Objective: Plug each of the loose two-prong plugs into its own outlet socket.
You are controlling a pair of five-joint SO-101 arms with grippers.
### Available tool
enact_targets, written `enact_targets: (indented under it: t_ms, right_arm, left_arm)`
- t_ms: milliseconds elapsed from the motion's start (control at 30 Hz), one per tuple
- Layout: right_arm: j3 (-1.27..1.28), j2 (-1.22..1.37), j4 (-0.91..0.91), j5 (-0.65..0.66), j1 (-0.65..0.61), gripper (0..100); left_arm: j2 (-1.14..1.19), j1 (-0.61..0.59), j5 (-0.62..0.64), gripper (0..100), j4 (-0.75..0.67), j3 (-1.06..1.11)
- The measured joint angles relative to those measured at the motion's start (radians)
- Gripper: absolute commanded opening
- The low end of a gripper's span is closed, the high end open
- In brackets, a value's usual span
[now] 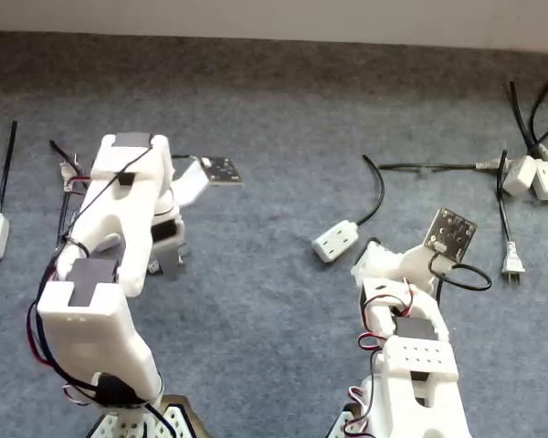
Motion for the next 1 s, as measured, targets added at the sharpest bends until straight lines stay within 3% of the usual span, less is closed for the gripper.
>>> enact_targets:
  t_ms: [567,1000]
  right_arm:
    - [0.000,0.000,0.000,0.000,0.000,32.9]
    - [0.000,0.000,0.000,0.000,0.000,32.9]
  left_arm:
    - [0.097,0.002,0.000,22,-0.114,-0.081]
    - [0.160,0.002,0.000,22,-0.118,-0.080]
